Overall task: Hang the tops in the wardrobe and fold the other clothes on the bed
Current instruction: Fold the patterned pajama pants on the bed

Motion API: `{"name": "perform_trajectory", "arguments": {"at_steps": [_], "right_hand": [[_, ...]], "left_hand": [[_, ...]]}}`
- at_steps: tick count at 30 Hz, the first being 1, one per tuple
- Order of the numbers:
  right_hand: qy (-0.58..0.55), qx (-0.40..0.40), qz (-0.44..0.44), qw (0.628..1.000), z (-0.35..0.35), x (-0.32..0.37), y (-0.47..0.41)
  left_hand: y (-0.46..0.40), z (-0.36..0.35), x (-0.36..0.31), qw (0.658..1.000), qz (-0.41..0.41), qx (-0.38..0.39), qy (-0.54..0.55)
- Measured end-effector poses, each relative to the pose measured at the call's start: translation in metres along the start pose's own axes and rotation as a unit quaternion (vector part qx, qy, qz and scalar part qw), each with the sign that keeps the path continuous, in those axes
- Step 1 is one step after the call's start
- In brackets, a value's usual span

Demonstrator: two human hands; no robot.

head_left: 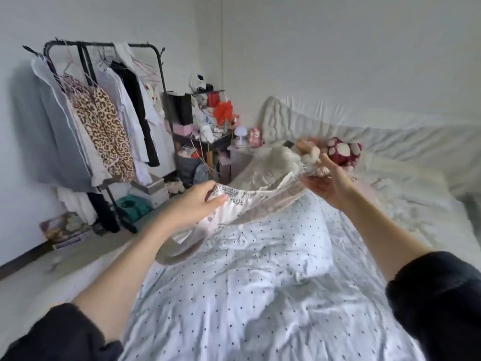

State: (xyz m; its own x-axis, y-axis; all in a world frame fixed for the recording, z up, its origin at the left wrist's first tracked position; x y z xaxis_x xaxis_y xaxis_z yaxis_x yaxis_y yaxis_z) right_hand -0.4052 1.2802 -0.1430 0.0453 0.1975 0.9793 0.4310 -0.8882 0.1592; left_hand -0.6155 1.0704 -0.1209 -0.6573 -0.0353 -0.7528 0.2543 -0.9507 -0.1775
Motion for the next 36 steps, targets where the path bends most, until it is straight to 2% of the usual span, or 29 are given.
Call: {"name": "perform_trajectory", "arguments": {"at_steps": [4, 7, 10, 12, 16, 21, 23, 26, 30, 33, 36], "right_hand": [[0.101, -0.086, -0.106, 0.985, 0.105, -0.096, 0.055], [0.173, -0.151, -0.151, 0.961, 0.167, -0.148, 0.093], [0.213, -0.143, -0.187, 0.948, 0.201, -0.200, 0.127], [0.221, -0.131, -0.192, 0.947, 0.213, -0.224, 0.143], [0.240, -0.186, -0.188, 0.934, 0.255, -0.255, 0.169], [0.353, -0.231, -0.209, 0.882, 0.326, -0.298, 0.201], [0.359, -0.236, -0.226, 0.875, 0.352, -0.319, 0.214], [0.339, -0.234, -0.245, 0.877, 0.384, -0.345, 0.232], [0.351, -0.265, -0.245, 0.864, 0.441, -0.354, 0.252], [0.379, -0.280, -0.232, 0.851, 0.475, -0.352, 0.261], [0.415, -0.272, -0.237, 0.835, 0.487, -0.366, 0.264]], "left_hand": [[0.062, -0.147, 0.008, 0.986, 0.073, 0.147, 0.002], [0.113, -0.232, 0.016, 0.956, 0.147, 0.253, 0.009], [0.159, -0.291, 0.024, 0.926, 0.185, 0.328, 0.021], [0.176, -0.314, 0.029, 0.920, 0.173, 0.352, -0.017], [0.208, -0.365, 0.036, 0.900, 0.139, 0.409, -0.067], [0.251, -0.442, 0.020, 0.863, 0.115, 0.488, -0.058], [0.265, -0.477, 0.005, 0.851, 0.094, 0.513, -0.062], [0.280, -0.520, -0.016, 0.837, 0.077, 0.536, -0.074], [0.295, -0.577, -0.047, 0.821, 0.070, 0.565, -0.038], [0.305, -0.615, -0.065, 0.817, 0.062, 0.573, -0.002], [0.310, -0.653, -0.069, 0.822, 0.051, 0.566, -0.028]]}}
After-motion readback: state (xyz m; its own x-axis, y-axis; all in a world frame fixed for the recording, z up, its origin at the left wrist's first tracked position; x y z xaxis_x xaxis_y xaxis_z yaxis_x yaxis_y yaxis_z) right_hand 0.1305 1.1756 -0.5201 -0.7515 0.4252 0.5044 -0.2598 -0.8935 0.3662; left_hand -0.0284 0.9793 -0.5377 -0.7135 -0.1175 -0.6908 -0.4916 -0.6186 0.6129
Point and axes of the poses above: each hand's wrist, its own y-axis away from the middle knuckle, its own z-axis out of the back of the hand, x = y × z, the point moved 9 cm from there along -y, towards the middle knuckle, and after that the axes turned 9 degrees about y, right-handed, at the moved point
